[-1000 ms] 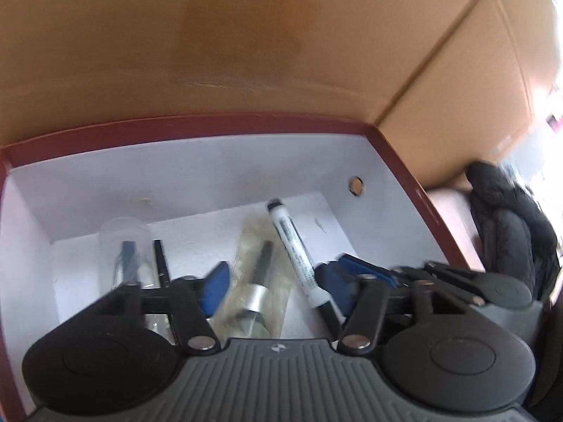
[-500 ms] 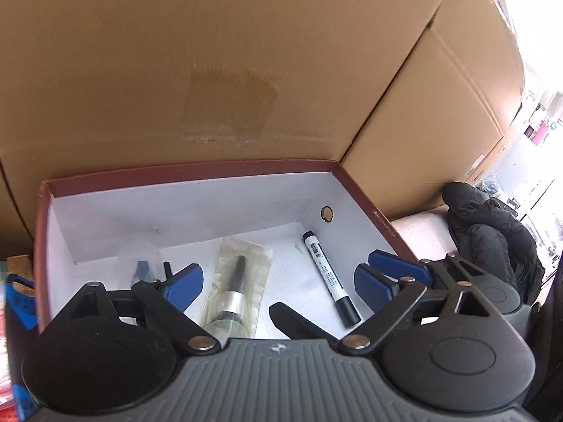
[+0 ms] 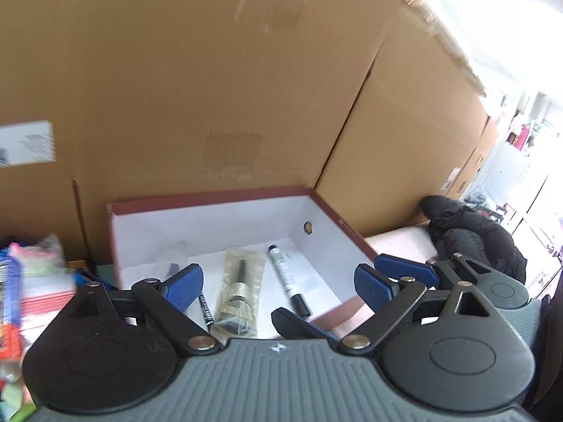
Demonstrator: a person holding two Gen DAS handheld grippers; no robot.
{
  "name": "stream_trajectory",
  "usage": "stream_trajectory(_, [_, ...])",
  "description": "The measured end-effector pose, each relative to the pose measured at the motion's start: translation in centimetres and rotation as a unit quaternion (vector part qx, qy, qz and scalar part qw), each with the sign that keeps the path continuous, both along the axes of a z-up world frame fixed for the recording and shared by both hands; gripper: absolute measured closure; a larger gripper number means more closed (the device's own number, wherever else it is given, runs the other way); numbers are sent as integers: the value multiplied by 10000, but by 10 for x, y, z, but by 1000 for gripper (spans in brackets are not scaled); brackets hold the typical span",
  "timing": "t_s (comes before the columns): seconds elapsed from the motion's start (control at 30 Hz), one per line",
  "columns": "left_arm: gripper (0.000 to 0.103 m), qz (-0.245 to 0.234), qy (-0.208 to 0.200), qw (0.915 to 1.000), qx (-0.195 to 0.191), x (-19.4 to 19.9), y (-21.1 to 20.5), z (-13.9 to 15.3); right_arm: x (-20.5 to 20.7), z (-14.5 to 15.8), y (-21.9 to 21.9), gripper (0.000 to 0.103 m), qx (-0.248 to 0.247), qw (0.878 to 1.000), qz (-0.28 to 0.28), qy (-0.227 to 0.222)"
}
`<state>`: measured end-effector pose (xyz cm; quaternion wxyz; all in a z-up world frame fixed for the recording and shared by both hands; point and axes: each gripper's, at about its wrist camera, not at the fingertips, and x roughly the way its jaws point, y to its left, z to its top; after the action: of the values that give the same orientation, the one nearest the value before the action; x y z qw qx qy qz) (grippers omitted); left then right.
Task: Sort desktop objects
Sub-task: 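Move both tools back toward the pile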
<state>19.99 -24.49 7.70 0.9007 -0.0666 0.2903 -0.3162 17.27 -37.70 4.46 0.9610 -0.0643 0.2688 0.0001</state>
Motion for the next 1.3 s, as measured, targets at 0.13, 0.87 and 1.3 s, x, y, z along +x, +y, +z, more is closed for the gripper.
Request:
stream_trajectory(0.13, [7,113,-317,9994,-74,-37,30,9,-37,15,27,8,23,9998,24,-197])
stream_trajectory(0.87, [3,1255,-384,9913,-110,-172,210,-82,-162,-44,174,5,632,9881,1350,-388])
stream_trajectory(1.3, [11,1681,-85,9854,250,-107,230,-113,-111,-101,184,15,699,9906,1176,-69])
